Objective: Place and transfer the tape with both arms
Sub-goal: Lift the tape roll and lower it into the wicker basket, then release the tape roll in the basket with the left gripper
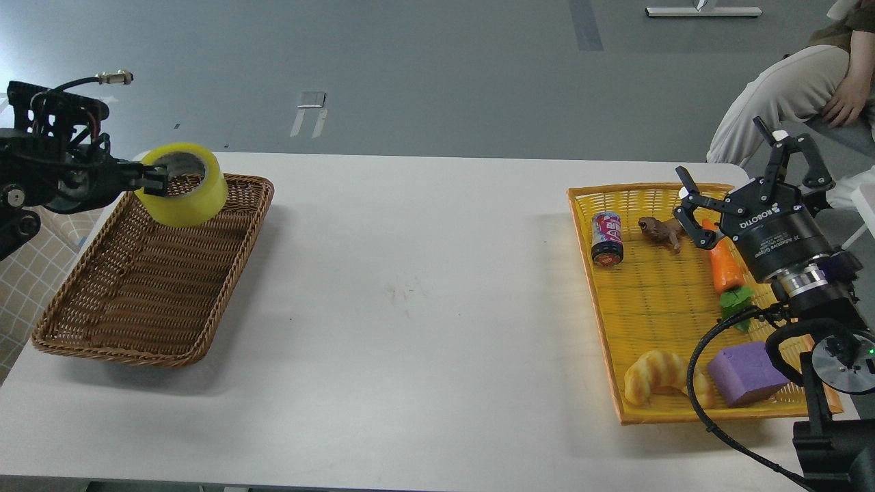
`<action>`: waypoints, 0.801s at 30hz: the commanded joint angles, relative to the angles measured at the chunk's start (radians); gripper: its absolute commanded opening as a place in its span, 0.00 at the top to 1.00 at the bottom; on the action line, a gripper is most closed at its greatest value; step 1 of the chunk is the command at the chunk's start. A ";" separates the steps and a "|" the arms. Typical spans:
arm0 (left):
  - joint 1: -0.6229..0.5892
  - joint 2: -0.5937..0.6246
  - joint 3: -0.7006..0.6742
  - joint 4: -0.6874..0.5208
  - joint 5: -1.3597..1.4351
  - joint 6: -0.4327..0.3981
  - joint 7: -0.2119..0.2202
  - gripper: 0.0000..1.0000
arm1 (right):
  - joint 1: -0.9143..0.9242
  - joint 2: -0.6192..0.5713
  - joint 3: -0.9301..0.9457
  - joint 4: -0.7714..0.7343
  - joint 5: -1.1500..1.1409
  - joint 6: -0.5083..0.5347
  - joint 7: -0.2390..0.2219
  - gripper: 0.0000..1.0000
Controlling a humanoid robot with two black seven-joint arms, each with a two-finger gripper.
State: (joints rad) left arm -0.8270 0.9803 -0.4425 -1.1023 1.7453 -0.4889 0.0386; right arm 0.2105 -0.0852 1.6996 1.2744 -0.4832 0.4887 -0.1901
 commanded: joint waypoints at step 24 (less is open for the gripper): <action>0.167 -0.023 -0.002 0.110 -0.101 0.013 -0.006 1.00 | 0.000 -0.005 0.002 0.003 0.000 0.000 0.000 0.01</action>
State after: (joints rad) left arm -0.6597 0.9587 -0.4441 -0.9941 1.6461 -0.4768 0.0320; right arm 0.2098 -0.0920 1.7013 1.2778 -0.4833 0.4887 -0.1901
